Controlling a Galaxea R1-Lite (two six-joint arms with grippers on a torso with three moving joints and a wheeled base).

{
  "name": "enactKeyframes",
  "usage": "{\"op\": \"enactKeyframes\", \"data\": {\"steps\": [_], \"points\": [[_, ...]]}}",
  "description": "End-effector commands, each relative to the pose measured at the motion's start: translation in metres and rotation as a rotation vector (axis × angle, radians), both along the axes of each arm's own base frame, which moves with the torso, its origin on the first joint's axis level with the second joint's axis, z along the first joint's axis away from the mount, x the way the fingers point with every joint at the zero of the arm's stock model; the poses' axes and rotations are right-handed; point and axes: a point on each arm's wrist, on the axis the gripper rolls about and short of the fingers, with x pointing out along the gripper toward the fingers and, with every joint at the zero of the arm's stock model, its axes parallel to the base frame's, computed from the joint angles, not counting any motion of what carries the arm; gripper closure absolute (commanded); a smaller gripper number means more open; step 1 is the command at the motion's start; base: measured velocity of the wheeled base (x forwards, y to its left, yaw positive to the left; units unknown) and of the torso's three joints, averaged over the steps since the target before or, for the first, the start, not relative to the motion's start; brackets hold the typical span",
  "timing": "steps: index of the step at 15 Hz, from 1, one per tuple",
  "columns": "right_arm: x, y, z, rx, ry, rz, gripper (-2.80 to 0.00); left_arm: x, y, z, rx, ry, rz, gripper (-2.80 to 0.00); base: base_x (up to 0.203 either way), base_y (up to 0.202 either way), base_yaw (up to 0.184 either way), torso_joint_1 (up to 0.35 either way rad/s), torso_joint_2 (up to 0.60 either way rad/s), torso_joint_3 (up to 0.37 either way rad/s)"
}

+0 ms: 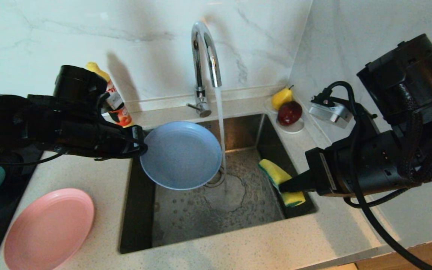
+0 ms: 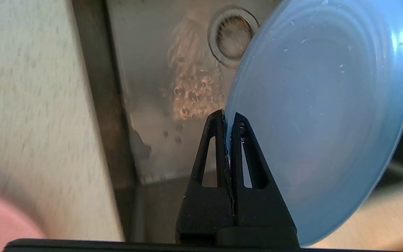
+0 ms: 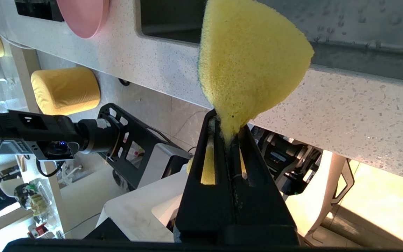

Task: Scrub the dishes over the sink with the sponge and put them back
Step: Wash the plate

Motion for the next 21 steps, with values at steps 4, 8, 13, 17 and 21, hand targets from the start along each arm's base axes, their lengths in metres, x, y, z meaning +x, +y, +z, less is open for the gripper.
{"op": "enactKeyframes", "data": {"steps": [4, 8, 13, 17, 21], "points": [[0.003, -0.001, -0.007, -0.004, 0.01, -0.01, 0.0, 0.036, -0.039, -0.026, 0.085, 0.033, 0.015, 0.0, 0.0, 0.0, 0.0, 0.0, 0.0, 0.0], [0.006, -0.002, -0.008, 0.006, -0.002, -0.02, 0.0, 0.047, -0.059, -0.032, 0.077, 0.036, 0.008, 0.0, 0.0, 0.0, 0.0, 0.0, 0.0, 0.0], [0.007, -0.003, -0.01, 0.001, 0.004, -0.024, 0.0, 0.056, -0.074, -0.036, 0.05, 0.036, 0.004, 0.0, 0.0, 0.0, 0.0, 0.0, 0.0, 0.0], [0.008, -0.003, -0.011, -0.001, 0.006, -0.03, 0.0, 0.058, -0.095, -0.042, 0.043, 0.041, -0.032, 0.0, 0.0, 0.0, 0.0, 0.0, 0.0, 0.0], [0.008, -0.006, -0.009, 0.002, 0.002, -0.038, 0.0, 0.056, -0.113, -0.053, 0.071, 0.051, -0.042, 0.0, 0.0, 0.0, 0.0, 0.0, 0.0, 0.0]]}}
